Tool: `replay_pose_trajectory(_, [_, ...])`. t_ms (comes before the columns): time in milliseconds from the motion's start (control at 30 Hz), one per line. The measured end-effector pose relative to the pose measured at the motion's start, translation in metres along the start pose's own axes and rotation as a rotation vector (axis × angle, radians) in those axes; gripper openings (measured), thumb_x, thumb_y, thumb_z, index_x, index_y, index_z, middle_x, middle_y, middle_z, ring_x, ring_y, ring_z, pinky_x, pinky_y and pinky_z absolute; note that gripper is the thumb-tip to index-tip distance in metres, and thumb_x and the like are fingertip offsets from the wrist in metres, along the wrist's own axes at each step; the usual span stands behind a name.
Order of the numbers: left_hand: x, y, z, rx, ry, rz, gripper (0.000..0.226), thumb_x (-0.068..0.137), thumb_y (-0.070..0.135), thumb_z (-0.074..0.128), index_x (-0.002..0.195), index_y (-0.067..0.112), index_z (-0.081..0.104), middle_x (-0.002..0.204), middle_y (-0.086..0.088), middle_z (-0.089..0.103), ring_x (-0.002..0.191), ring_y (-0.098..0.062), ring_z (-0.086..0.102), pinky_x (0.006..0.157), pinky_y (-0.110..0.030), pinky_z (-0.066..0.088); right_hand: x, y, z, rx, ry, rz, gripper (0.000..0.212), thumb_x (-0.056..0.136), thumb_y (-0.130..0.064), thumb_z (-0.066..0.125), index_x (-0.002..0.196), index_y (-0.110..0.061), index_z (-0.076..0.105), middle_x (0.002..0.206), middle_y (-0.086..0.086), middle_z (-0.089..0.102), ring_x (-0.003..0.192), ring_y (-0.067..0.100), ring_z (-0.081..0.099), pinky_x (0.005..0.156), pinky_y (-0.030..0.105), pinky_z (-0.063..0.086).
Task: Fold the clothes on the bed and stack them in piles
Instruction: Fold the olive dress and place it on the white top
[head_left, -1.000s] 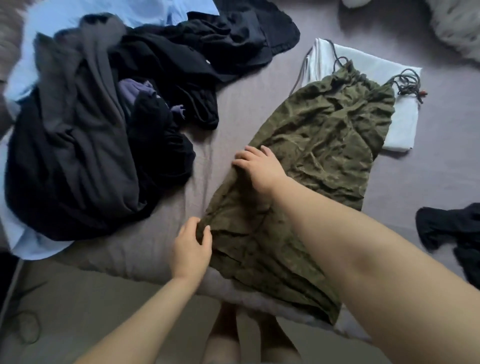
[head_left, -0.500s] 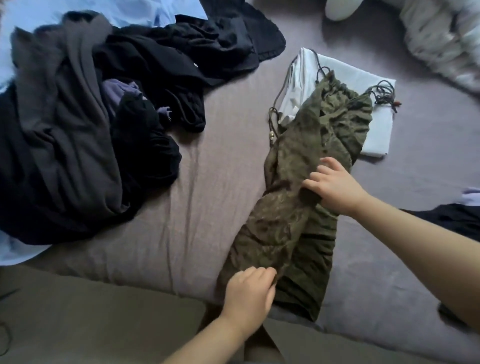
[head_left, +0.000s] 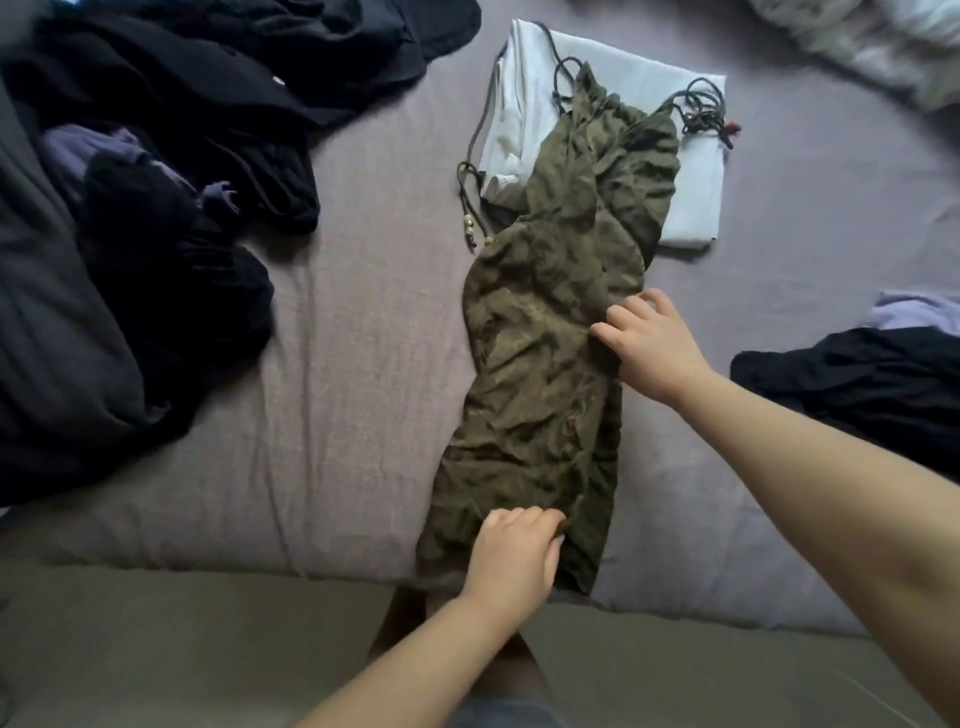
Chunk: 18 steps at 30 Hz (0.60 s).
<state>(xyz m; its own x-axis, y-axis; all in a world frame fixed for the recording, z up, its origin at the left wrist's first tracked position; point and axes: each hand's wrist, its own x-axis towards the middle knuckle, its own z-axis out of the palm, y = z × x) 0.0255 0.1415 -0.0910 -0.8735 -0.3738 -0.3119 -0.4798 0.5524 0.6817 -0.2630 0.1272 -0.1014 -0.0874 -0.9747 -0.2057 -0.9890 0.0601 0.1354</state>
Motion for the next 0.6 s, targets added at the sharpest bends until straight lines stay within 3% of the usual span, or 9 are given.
replay_pose_trajectory(133, [0.002, 0.004, 0.010, -0.042, -0.043, -0.013, 0.028, 0.082, 0.028, 0.044, 0.093, 0.023, 0.070, 0.077, 0.013, 0.064, 0.069, -0.008, 0.063, 0.054, -0.015, 0.049, -0.011, 0.010, 0.016, 0.021, 0.034, 0.008, 0.032, 0.050, 0.003, 0.075, 0.081, -0.006, 0.071, 0.077, 0.010, 0.061, 0.079, 0.032, 0.060, 0.089, 0.043, 0.034])
replay_pose_trajectory(233, [0.005, 0.009, 0.015, 0.033, -0.123, 0.021, 0.024, 0.078, 0.031, 0.051, 0.091, 0.027, 0.071, 0.073, 0.015, 0.063, 0.066, -0.006, 0.062, 0.053, -0.014, 0.047, -0.020, 0.009, 0.025, 0.097, 0.057, 0.032, 0.034, 0.056, 0.002, 0.072, 0.090, -0.005, 0.072, 0.096, 0.014, 0.067, 0.093, 0.034, 0.063, 0.094, 0.046, 0.034])
replay_pose_trajectory(300, [0.005, 0.010, 0.015, 0.162, -0.203, 0.075, 0.033, 0.079, 0.042, 0.042, 0.088, 0.031, 0.072, 0.076, 0.012, 0.062, 0.076, -0.010, 0.061, 0.070, -0.021, 0.048, -0.022, 0.001, 0.025, 0.150, 0.143, 0.050, 0.033, 0.074, -0.006, 0.061, 0.106, -0.004, 0.070, 0.115, 0.016, 0.066, 0.105, 0.035, 0.062, 0.096, 0.043, 0.032])
replay_pose_trajectory(367, [0.006, 0.009, 0.014, 0.312, -0.281, 0.109, 0.040, 0.078, 0.050, 0.039, 0.090, 0.034, 0.073, 0.097, 0.005, 0.065, 0.101, -0.018, 0.060, 0.097, -0.036, 0.043, -0.022, -0.010, 0.024, 0.193, 0.143, 0.047, 0.042, 0.088, -0.020, 0.045, 0.123, -0.007, 0.063, 0.132, 0.013, 0.059, 0.120, 0.032, 0.056, 0.102, 0.041, 0.030])
replay_pose_trajectory(400, [0.008, 0.009, 0.012, 0.371, -0.341, 0.098, 0.042, 0.078, 0.053, 0.038, 0.095, 0.036, 0.073, 0.112, 0.000, 0.065, 0.115, -0.023, 0.057, 0.103, -0.047, 0.042, -0.023, -0.016, 0.026, 0.210, 0.105, 0.038, 0.047, 0.091, -0.027, 0.040, 0.130, -0.009, 0.058, 0.138, 0.011, 0.054, 0.126, 0.030, 0.052, 0.106, 0.041, 0.028])
replay_pose_trajectory(467, [0.012, 0.007, 0.009, 0.450, -0.426, 0.108, 0.048, 0.082, 0.051, 0.035, 0.115, 0.035, 0.067, 0.139, -0.005, 0.052, 0.136, -0.030, 0.039, 0.106, -0.062, 0.031, -0.027, -0.022, 0.034, 0.233, -0.005, 0.046, 0.055, 0.094, -0.038, 0.035, 0.140, -0.012, 0.049, 0.146, 0.009, 0.045, 0.135, 0.027, 0.043, 0.112, 0.043, 0.025])
replay_pose_trajectory(500, [0.013, 0.003, 0.009, 0.469, -0.444, 0.151, 0.050, 0.089, 0.048, 0.034, 0.130, 0.033, 0.057, 0.151, -0.006, 0.038, 0.144, -0.031, 0.022, 0.109, -0.066, 0.019, -0.031, -0.023, 0.039, 0.234, -0.062, 0.069, 0.057, 0.094, -0.042, 0.033, 0.142, -0.013, 0.046, 0.148, 0.009, 0.043, 0.136, 0.028, 0.041, 0.113, 0.045, 0.026])
replay_pose_trajectory(567, [0.018, -0.005, 0.006, 0.496, -0.665, 0.184, 0.053, 0.099, 0.043, 0.032, 0.149, 0.027, 0.027, 0.161, -0.004, 0.003, 0.147, -0.030, -0.011, 0.111, -0.064, -0.008, -0.041, -0.023, 0.046, 0.228, -0.144, 0.121, 0.060, 0.093, -0.046, 0.031, 0.142, -0.014, 0.045, 0.147, 0.011, 0.044, 0.135, 0.030, 0.043, 0.109, 0.049, 0.033])
replay_pose_trajectory(600, [0.020, -0.008, 0.003, 0.532, -0.731, 0.207, 0.055, 0.100, 0.042, 0.031, 0.151, 0.026, 0.020, 0.161, -0.002, -0.004, 0.146, -0.029, -0.017, 0.111, -0.062, -0.013, -0.047, -0.023, 0.048, 0.223, -0.168, 0.131, 0.060, 0.093, -0.047, 0.031, 0.141, -0.014, 0.047, 0.146, 0.011, 0.046, 0.133, 0.030, 0.046, 0.106, 0.051, 0.036])
